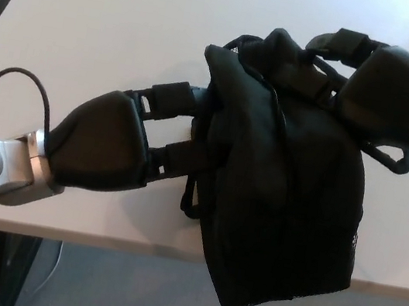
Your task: A lunch bag is kept on the middle of the desk and the robot uses both its hands to grab the opening of the bag from the left and right and moves its hands away from each other to spread the bag open
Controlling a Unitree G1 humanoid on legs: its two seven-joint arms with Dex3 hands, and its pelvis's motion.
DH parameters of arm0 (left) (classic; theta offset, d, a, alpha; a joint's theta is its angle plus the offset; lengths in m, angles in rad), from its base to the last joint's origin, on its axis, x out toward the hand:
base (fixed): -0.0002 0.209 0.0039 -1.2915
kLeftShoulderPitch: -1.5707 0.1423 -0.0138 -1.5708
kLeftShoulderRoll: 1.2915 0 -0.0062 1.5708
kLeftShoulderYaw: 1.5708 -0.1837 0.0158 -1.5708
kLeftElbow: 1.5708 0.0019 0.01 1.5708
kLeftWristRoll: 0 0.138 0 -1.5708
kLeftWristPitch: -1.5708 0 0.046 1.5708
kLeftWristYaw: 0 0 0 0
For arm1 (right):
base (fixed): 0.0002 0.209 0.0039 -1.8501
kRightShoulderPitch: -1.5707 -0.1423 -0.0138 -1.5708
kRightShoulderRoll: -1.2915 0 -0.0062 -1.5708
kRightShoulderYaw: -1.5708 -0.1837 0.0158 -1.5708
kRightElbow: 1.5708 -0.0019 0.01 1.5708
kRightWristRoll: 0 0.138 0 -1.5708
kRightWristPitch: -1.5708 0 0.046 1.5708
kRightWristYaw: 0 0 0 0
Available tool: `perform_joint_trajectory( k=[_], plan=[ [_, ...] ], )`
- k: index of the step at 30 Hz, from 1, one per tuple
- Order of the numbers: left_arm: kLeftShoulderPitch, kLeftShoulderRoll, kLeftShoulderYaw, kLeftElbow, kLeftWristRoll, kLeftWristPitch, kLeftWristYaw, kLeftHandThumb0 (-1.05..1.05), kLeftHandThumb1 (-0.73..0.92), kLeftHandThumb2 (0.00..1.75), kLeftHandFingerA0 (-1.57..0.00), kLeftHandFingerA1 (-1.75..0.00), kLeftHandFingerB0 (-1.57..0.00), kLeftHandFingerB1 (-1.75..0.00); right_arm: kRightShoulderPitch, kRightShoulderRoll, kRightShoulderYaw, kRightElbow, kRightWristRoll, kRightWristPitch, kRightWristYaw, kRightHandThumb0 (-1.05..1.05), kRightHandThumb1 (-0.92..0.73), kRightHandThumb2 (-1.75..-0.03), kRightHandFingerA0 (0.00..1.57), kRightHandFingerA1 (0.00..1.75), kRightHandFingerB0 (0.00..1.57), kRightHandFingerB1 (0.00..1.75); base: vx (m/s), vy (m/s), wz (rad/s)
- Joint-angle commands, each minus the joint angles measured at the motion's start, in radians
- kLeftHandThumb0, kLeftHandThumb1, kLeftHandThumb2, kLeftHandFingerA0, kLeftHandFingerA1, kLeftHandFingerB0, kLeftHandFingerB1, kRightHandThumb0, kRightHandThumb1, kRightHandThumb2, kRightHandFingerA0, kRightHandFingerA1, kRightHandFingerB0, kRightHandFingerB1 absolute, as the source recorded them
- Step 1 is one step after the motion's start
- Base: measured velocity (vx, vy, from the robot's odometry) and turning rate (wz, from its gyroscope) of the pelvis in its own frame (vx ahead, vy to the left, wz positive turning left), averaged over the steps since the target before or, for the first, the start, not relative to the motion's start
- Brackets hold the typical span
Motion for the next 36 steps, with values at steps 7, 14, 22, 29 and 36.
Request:
perform_joint_trajectory(
  k=[7,14,22,29,36],
  plan=[
    [-0.009,0.054,0.014,-0.002,0.026,-0.013,0.056,0.12,0.51,0.63,-0.35,-0.36,-0.24,-0.32,0.014,-0.019,0.106,-0.009,-0.191,0.024,-0.104,-0.44,-0.64,-0.61,0.28,0.33,0.21,0.29,0.0,0.0,0.0],
    [-0.007,0.074,0.036,-0.015,0.018,-0.007,0.056,0.09,0.5,0.61,-0.34,-0.37,-0.29,-0.34,0.021,-0.009,0.109,0.029,-0.148,0.006,-0.126,-0.46,-0.56,-0.58,0.31,0.35,0.24,0.31,0.0,0.0,0.0],
    [-0.022,0.091,0.043,-0.022,0.022,-0.03,0.067,0.02,0.51,0.58,-0.42,-0.41,-0.3,-0.33,0.049,0.012,0.037,0.078,-0.065,-0.088,-0.06,-0.38,-0.56,-0.59,0.36,0.34,0.25,0.31,0.0,0.0,0.0],
    [-0.02,0.095,0.045,-0.021,0.035,-0.021,0.098,0.01,0.5,0.57,-0.44,-0.39,-0.35,-0.34,0.061,0.015,0.016,0.074,-0.055,-0.095,-0.029,-0.37,-0.56,-0.57,0.4,0.33,0.3,0.31,0.0,0.0,0.0],
    [-0.021,0.099,0.045,-0.024,0.038,-0.029,0.111,-0.02,0.51,0.57,-0.44,-0.39,-0.37,-0.34,0.067,0.015,0.01,0.07,-0.072,-0.089,-0.034,-0.35,-0.55,-0.57,0.42,0.34,0.27,0.3,0.0,0.0,0.0]
  ],
)
